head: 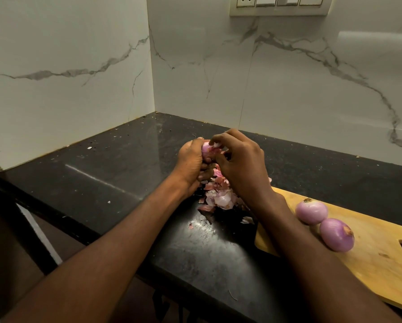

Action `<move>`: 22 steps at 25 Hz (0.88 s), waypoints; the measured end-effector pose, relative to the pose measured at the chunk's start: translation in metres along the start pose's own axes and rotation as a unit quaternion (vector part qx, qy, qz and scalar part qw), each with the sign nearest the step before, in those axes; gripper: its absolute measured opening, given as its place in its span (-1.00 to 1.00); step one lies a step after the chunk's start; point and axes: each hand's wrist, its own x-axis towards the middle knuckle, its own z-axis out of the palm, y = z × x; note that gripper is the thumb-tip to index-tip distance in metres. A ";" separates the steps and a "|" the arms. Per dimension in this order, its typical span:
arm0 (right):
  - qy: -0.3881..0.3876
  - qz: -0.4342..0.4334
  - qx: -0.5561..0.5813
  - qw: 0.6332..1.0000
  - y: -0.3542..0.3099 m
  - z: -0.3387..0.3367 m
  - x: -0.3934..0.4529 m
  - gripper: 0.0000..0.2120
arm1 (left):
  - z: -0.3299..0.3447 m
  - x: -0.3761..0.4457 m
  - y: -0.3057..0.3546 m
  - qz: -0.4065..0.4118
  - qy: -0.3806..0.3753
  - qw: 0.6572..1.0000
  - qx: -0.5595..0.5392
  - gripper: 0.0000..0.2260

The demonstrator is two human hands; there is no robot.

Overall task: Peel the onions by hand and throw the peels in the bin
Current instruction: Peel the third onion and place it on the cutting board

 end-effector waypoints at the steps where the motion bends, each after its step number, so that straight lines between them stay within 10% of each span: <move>1: 0.006 0.001 0.002 1.000 0.000 0.000 0.001 -0.77 | 0.000 -0.001 0.000 0.003 -0.002 1.000 0.004 -0.77; 22: -0.016 0.038 0.028 0.999 0.004 -0.004 -0.002 -0.82 | -0.013 0.013 -0.003 -0.035 0.011 0.991 -0.125 -0.67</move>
